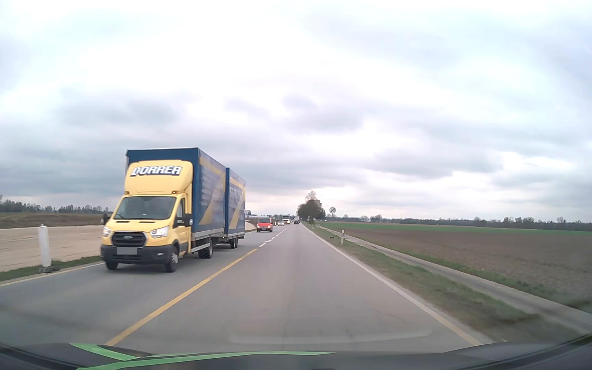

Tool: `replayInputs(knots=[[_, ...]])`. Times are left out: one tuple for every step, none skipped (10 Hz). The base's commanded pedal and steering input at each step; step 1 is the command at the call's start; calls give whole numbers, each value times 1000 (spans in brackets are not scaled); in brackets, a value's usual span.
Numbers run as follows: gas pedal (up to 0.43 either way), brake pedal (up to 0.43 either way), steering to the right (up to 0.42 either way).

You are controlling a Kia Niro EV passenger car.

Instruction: Follow the waypoints while adhering to traffic rules and regulations

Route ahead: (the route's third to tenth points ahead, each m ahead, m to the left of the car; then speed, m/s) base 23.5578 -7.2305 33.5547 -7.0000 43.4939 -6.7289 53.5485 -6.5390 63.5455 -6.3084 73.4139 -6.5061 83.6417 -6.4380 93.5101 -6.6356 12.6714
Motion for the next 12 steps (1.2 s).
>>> replayInputs(knots=[[240, 0, 6], [240, 0, 5], [240, 0, 5], [240, 0, 4], [240, 0, 4], [240, 0, 4], [240, 0, 4], [240, 0, 4], [248, 0, 4], [248, 0, 4], [248, 0, 4], [248, 0, 4]])
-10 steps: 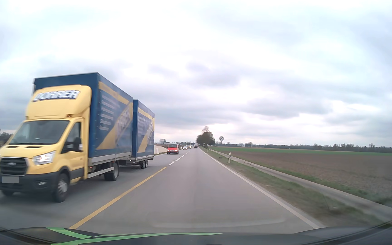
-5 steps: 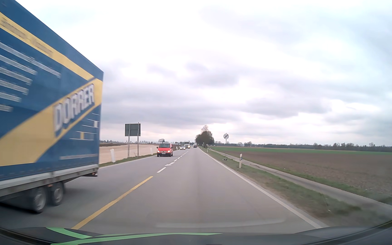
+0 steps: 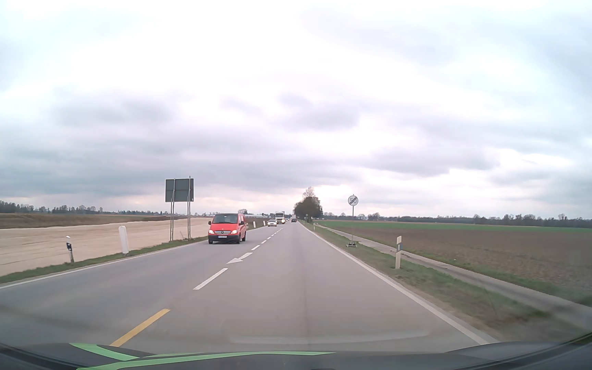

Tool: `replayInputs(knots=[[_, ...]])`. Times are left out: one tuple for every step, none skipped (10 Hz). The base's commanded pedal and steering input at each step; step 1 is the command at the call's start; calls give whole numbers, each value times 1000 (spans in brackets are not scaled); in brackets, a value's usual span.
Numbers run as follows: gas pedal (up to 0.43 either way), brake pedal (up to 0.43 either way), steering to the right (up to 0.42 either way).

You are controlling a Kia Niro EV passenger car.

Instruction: Follow the waypoints while adhering to traffic rules and regulations

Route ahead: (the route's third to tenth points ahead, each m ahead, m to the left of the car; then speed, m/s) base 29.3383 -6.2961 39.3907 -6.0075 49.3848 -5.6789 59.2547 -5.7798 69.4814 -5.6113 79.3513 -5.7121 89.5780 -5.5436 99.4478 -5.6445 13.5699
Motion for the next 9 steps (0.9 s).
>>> replayInputs(knots=[[248, 0, 4], [248, 0, 4], [248, 0, 4], [260, 0, 4], [260, 0, 4], [260, 0, 4], [260, 0, 4], [260, 0, 4], [260, 0, 4]])
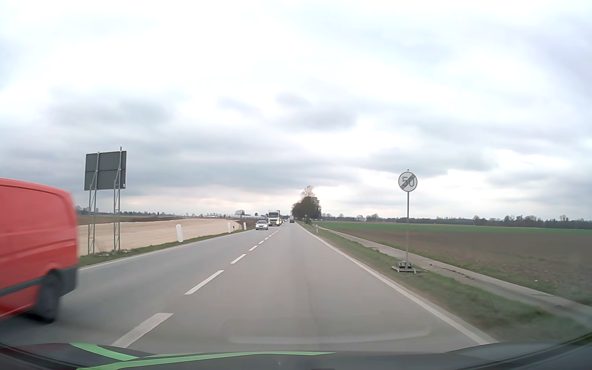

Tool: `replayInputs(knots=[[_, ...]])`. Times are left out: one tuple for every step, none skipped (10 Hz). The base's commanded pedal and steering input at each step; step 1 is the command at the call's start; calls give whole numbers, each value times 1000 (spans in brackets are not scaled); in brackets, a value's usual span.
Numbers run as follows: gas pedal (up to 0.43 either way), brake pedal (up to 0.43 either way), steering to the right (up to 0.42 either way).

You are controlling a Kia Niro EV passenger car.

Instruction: Follow the waypoints while adhering to traffic rules and regulations

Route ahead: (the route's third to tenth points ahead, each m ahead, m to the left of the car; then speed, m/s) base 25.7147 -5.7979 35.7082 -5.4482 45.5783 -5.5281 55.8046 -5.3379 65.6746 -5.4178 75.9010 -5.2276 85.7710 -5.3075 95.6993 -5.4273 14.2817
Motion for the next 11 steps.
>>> replayInputs(knots=[[260, 0, 3], [260, 0, 4], [260, 0, 3], [260, 0, 3], [260, 0, 2], [260, 0, 2], [260, 0, 2], [260, 0, 2], [260, 0, 2], [260, 0, 2], [260, 0, 2]])
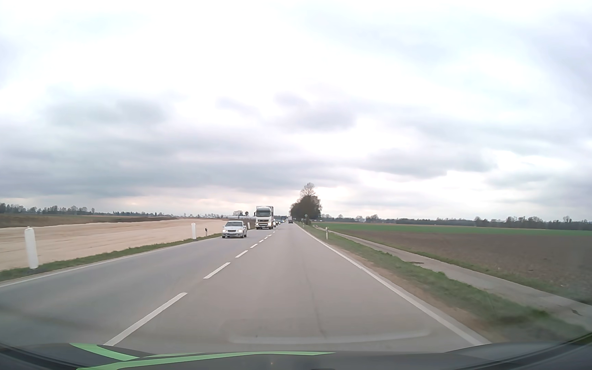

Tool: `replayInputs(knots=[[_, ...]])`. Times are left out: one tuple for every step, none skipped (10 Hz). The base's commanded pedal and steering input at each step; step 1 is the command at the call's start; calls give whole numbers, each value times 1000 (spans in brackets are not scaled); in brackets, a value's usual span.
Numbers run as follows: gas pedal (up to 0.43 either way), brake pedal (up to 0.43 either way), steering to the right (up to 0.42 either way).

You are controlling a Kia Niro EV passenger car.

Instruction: Follow the waypoints while adhering to traffic rules and regulations

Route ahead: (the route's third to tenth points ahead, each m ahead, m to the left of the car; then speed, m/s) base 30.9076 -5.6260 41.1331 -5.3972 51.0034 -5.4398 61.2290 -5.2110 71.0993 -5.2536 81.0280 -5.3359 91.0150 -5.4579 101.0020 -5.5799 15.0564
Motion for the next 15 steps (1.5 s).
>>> replayInputs(knots=[[260, 0, 1], [260, 0, 1], [260, 0, 0], [260, 0, 0], [260, 0, 0], [260, 0, 0], [260, 0, 0], [260, 0, 0], [260, 0, 0], [260, 0, 0], [260, 0, 0], [260, 0, 0], [260, 0, 0], [260, 0, 0], [260, 0, 0]])
